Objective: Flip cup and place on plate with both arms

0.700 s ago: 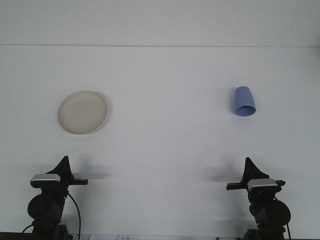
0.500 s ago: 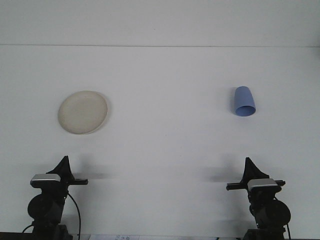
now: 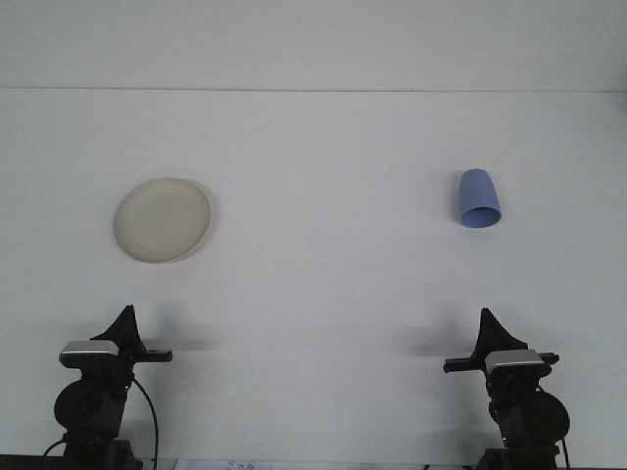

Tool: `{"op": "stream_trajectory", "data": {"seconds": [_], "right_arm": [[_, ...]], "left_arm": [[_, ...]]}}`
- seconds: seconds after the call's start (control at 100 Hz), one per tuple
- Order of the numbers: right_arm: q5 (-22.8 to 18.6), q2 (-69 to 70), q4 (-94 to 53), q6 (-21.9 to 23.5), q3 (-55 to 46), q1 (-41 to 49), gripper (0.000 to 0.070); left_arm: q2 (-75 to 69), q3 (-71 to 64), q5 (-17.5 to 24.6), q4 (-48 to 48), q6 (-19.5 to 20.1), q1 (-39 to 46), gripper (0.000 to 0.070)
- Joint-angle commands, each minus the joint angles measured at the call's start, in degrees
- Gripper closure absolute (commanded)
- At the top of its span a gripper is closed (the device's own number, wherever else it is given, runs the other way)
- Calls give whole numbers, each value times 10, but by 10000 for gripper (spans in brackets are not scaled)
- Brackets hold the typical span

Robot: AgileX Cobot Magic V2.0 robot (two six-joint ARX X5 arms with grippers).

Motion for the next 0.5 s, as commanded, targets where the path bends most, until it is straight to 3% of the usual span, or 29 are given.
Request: {"op": "stream_trajectory", "data": {"seconds": [0.0, 0.09, 0.26, 0.38, 0.49], "right_arm": [[2, 0, 9, 7, -1, 0, 693], [-3, 0, 17, 16, -1, 0, 693], [-34, 0, 25, 93, -1, 0, 693], [-34, 0, 38, 102, -1, 0, 693], [-33, 0, 56, 152, 0, 0, 694]], "left_arm": [[-2, -10, -3, 6, -4, 1, 686], [-2, -10, -3, 6, -4, 1, 686], [-2, -10, -3, 6, -4, 1, 686], [-2, -10, -3, 6, -4, 1, 686], [-2, -10, -3, 6, -4, 1, 686]]}}
